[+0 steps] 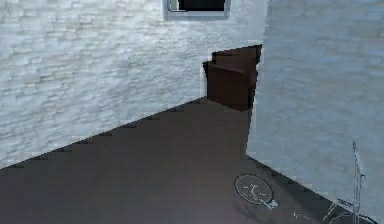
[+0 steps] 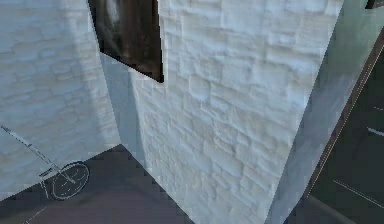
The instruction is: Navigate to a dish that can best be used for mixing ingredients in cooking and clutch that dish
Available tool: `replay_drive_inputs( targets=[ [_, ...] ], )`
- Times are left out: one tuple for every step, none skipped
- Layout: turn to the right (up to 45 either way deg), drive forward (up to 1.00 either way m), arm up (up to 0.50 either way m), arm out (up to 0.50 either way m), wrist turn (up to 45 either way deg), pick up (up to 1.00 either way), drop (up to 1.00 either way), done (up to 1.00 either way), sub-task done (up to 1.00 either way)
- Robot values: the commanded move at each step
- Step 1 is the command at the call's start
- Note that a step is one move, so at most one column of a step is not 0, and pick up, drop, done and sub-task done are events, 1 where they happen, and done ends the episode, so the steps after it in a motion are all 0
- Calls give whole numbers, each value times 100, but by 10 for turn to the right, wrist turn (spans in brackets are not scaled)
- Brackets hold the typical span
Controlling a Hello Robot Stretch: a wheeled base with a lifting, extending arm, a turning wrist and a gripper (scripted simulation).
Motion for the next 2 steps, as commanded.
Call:
replay_drive_inputs(
  targets=[
    [30,0,0,0,0,0,0,0,0],
    [-180,0,0,0,0,0,0,0,0]
  ],
)
